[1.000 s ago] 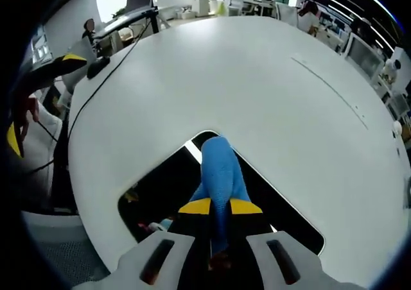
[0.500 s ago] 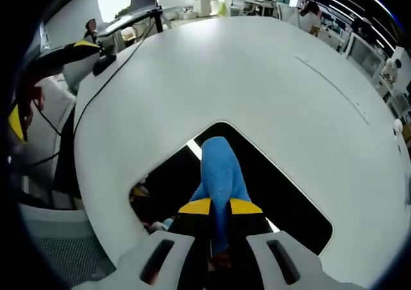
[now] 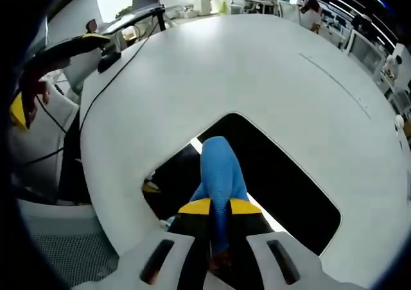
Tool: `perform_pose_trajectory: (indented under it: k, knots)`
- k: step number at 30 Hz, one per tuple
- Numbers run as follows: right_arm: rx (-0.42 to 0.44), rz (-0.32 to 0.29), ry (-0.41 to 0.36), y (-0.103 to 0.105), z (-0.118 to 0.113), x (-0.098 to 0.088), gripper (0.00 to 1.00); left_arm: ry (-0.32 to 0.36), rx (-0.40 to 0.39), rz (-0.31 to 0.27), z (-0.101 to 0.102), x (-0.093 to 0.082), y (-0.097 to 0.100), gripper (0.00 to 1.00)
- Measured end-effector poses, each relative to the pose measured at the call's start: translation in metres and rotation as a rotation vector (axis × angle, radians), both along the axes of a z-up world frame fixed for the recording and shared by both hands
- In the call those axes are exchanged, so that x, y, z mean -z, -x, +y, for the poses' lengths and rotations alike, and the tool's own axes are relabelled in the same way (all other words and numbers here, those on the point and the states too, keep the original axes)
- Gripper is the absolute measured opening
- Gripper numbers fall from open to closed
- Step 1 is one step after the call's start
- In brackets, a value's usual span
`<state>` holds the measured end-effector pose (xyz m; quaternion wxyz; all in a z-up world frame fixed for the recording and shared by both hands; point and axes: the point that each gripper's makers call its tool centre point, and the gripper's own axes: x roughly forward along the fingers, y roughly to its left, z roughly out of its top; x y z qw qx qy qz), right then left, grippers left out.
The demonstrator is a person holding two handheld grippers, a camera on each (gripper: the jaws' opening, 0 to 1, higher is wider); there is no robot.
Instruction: Wipe the mirror surface with the cleaning cloth until all visible marks leave the cleaned area.
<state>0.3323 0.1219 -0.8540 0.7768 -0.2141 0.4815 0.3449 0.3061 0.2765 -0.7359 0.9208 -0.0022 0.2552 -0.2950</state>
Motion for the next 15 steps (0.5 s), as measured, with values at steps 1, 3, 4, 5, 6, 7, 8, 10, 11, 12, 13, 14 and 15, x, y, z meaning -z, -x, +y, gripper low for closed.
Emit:
perform_pose_trajectory:
  k: [1,3,4,5,6,7,8,10,11,12,13,14,15]
  knots:
    - [0.000,0.001,0.000,0.001,0.000,0.000,0.03,-0.003,0.003,-0.001,0.000,0.000,0.000,1.00]
    - [-0.002,0.005,-0.001,0.006,0.000,0.000,0.03,-0.009,0.005,-0.002,0.001,0.000,0.001,1.00]
    - [-0.005,0.003,-0.002,0.009,0.001,0.000,0.03,-0.011,0.006,-0.002,0.001,0.000,0.001,1.00]
    - [-0.005,0.003,-0.003,0.011,0.001,0.000,0.03,-0.012,0.007,-0.001,0.002,0.000,0.001,1.00]
    - [-0.005,0.003,-0.005,0.013,0.001,0.000,0.03,-0.017,0.008,0.000,0.002,0.000,0.001,1.00]
    - [-0.005,0.004,-0.006,0.014,0.001,0.000,0.03,-0.021,0.011,0.001,0.002,0.000,0.002,1.00]
    - [-0.004,0.005,-0.008,0.016,0.001,0.000,0.03,-0.024,0.012,-0.001,0.002,0.000,0.002,1.00]
    - [-0.007,0.005,-0.008,0.019,0.001,0.000,0.03,-0.024,0.014,-0.003,0.000,0.000,0.002,1.00]
    - [-0.008,0.006,-0.008,0.020,0.002,0.000,0.03,-0.024,0.015,-0.003,0.000,0.000,0.003,1.00]
    - [-0.006,0.007,-0.008,0.021,0.002,0.000,0.03,-0.024,0.017,-0.004,-0.001,0.000,0.003,1.00]
    - [-0.005,0.008,-0.009,0.023,0.002,0.000,0.03,-0.025,0.019,-0.005,-0.002,-0.001,0.003,1.00]
    - [-0.005,0.008,-0.009,0.024,0.002,-0.001,0.03,-0.024,0.020,-0.005,-0.003,-0.001,0.003,1.00]
    - [-0.005,0.009,-0.010,0.026,0.002,-0.001,0.03,-0.024,0.021,-0.007,-0.004,-0.002,0.004,1.00]
